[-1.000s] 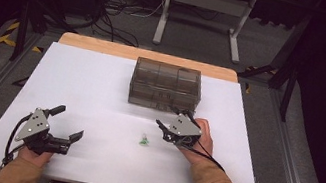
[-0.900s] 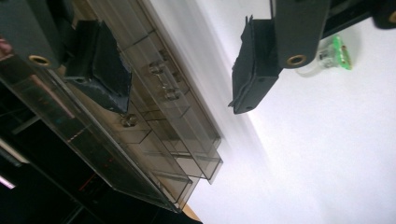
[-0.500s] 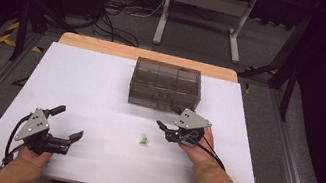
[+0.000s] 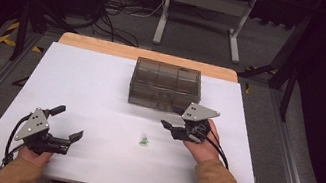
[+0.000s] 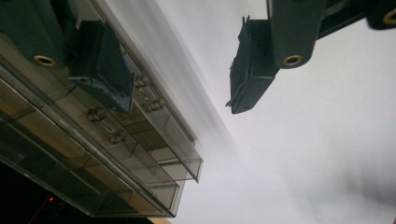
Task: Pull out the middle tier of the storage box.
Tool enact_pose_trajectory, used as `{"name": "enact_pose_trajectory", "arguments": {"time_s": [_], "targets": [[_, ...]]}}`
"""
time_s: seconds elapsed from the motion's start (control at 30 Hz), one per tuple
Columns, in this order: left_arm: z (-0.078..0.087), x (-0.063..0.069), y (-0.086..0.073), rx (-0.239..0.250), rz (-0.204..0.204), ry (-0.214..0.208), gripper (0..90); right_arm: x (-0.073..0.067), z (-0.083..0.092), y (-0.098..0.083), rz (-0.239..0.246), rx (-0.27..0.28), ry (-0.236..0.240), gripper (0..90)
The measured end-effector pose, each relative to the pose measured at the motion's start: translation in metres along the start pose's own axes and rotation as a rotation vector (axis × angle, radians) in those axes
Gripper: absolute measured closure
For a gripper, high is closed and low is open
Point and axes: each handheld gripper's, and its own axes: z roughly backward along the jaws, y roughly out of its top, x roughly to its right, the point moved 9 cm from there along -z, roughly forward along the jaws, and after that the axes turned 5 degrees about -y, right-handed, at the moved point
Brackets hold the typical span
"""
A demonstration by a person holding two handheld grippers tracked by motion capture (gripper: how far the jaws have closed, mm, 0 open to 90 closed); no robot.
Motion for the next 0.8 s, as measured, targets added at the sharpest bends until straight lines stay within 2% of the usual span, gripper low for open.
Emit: {"name": "enact_pose_trajectory", "arguments": {"time_s": [0.13, 0.23, 0.37, 0.57, 0.6, 0.8], "targets": [[0.0000, 0.0000, 0.0000, 0.000, 0.001, 0.000, 0.9, 0.0005, 0.0011, 0.0005, -0.023, -0.024, 0.031, 39.9], [0.0001, 0.0000, 0.0002, 0.003, 0.002, -0.001, 0.9, 0.0014, 0.0002, 0.0003, -0.045, -0.057, 0.064, 35.7], [0.0000, -0.0002, 0.0001, 0.001, 0.004, 0.001, 0.8, 0.0037, -0.0011, 0.0001, -0.050, -0.088, 0.073, 35.7], [-0.0002, -0.0003, 0.0000, 0.001, 0.000, 0.000, 0.9, 0.0054, -0.0036, -0.0006, -0.033, -0.141, 0.093, 35.5], [0.0000, -0.0001, 0.0001, 0.002, 0.004, 0.001, 0.9, 0.0057, -0.0056, -0.0016, -0.030, -0.170, 0.114, 33.4], [0.0000, -0.0003, 0.0000, 0.000, 0.000, 0.000, 0.9, 0.0063, -0.0081, -0.0009, 0.013, -0.209, 0.113, 33.4]]}}
